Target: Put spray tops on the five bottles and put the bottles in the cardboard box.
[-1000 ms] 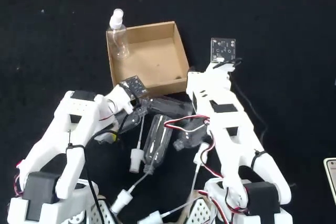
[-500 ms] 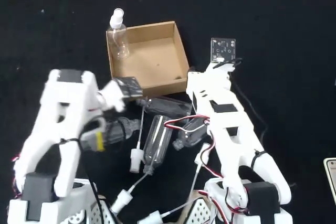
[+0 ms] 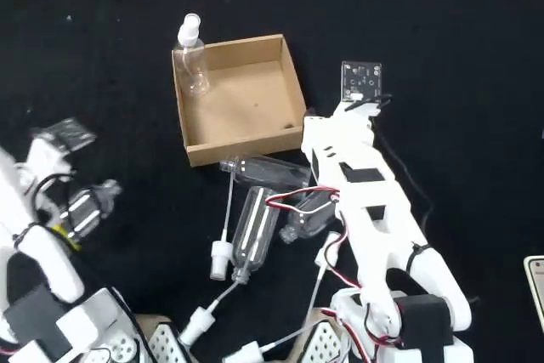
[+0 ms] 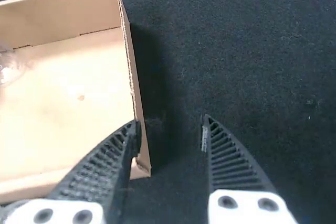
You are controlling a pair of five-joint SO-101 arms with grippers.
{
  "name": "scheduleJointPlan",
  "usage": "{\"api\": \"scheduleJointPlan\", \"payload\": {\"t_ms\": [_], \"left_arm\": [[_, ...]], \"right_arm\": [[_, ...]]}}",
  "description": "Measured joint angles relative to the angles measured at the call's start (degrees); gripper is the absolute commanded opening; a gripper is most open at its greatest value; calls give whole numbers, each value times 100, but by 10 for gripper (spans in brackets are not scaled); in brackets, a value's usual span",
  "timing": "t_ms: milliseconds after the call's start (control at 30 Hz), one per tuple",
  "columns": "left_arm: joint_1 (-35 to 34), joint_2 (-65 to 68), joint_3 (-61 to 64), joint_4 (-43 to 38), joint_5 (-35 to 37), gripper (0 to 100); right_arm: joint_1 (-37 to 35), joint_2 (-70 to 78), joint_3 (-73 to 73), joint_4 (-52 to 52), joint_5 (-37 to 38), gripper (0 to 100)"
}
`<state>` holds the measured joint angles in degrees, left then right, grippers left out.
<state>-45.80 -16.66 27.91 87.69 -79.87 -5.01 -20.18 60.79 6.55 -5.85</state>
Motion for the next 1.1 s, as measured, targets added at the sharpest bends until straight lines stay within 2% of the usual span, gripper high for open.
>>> {"api": "scheduleJointPlan", "payload": {"t_ms": [133,233,300,433,633,933,1100], "left_arm": [[-571,0,853,-1222,809,142],[-712,0,1380,-1908,1275,142],[-703,0,1644,-2215,1468,142],[-695,0,1899,-2312,1591,142],[-703,0,1899,-2330,1609,142],[-703,0,1908,-2330,1609,142],[-703,0,1908,-2330,1609,142]], "right_arm": [[0,-343,-624,1046,0,169],[0,-352,-1222,1855,0,171],[-18,-167,-1556,2040,0,172],[-158,695,-2119,2075,0,214],[-193,1697,-2690,2110,211,215],[-607,2040,-2725,2110,651,214],[-563,2347,-2725,2110,651,129]]}}
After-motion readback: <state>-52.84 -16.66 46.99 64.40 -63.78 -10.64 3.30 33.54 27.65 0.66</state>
